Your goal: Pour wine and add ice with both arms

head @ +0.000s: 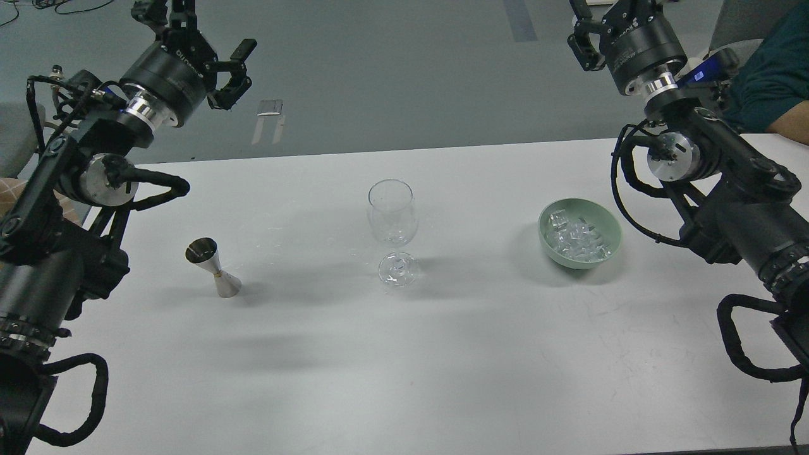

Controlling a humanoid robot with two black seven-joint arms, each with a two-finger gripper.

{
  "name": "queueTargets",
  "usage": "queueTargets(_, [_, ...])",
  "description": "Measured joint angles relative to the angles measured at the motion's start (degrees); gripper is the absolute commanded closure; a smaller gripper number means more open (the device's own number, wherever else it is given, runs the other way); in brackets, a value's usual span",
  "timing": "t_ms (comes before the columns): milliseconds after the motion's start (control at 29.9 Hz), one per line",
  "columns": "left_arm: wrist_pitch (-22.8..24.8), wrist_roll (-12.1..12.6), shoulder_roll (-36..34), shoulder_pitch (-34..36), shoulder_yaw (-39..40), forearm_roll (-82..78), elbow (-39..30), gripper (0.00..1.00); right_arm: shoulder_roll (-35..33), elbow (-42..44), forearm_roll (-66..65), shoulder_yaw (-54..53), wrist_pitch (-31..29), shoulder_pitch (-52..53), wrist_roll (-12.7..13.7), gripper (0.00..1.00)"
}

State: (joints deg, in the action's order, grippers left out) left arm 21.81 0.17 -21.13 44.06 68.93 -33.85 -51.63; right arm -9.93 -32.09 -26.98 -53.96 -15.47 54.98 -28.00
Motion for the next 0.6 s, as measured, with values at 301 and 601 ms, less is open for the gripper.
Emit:
queueTargets(301, [0.0,-0.5,1.7,0.4,-0.2,0.0,2.2,0.01,-0.1,-0.4,0.3,0.0,1.1,0.4,0.0,0.0])
queueTargets(601, [0.0,-0.7,1.7,0.5,0.0,1.2,2.2,0.01,0.1,-0.4,0.4,0.0,1.1,0.4,0.0,0.0])
